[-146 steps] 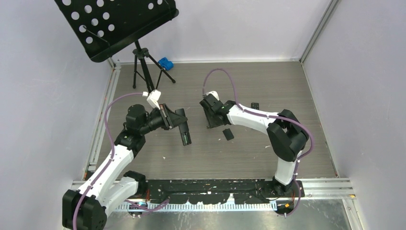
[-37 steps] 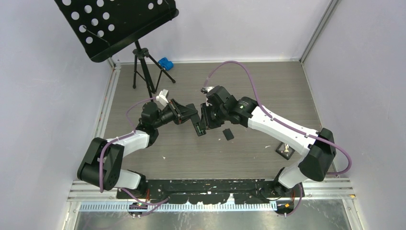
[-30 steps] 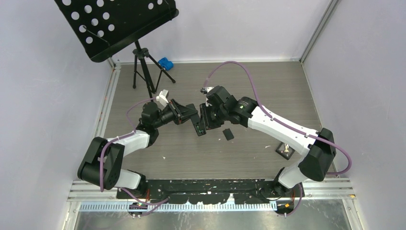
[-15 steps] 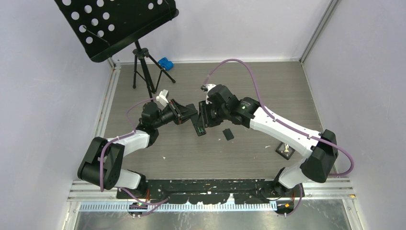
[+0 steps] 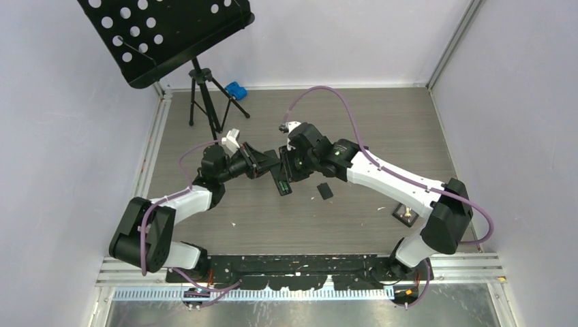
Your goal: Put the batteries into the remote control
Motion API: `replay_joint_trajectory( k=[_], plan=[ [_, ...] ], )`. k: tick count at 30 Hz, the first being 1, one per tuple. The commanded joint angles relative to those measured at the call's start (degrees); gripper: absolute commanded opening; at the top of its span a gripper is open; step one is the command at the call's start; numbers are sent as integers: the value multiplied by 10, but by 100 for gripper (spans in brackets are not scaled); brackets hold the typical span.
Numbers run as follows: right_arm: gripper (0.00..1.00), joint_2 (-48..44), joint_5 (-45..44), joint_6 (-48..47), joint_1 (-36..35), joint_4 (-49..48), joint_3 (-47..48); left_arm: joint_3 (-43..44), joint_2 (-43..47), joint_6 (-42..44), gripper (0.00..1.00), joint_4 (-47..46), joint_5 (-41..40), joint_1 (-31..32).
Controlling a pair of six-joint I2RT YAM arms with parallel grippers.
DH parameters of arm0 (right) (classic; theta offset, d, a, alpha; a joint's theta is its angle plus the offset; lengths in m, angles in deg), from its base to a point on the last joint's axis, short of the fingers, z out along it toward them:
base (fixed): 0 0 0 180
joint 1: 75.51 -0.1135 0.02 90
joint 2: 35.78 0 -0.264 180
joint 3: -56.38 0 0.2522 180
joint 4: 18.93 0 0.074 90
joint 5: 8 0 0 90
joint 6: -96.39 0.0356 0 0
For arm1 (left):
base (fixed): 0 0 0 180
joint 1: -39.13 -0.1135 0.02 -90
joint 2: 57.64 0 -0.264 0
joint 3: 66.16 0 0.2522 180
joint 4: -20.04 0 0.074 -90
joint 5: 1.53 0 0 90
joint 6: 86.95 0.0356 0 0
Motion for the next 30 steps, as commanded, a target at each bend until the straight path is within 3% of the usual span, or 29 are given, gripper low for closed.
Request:
replay_joint_trajectory(
  k=[1, 4, 7, 14, 30],
  plan=[
    [25, 8, -5, -11, -4, -28, 3, 14, 29, 14, 0, 0, 11, 2],
    [13, 10, -10, -9, -4, -27, 1, 19, 38, 21, 0, 15, 11, 1],
    [8, 6, -13, -7, -5, -28, -2, 23, 47, 34, 0, 38, 8, 1],
    [7, -13, -14, -4, -4, -28, -2, 35, 63, 77, 0, 114, -7, 1],
    [7, 17, 33, 9, -4, 34, 37, 46, 69, 87, 0, 121, 0, 2]
  ],
)
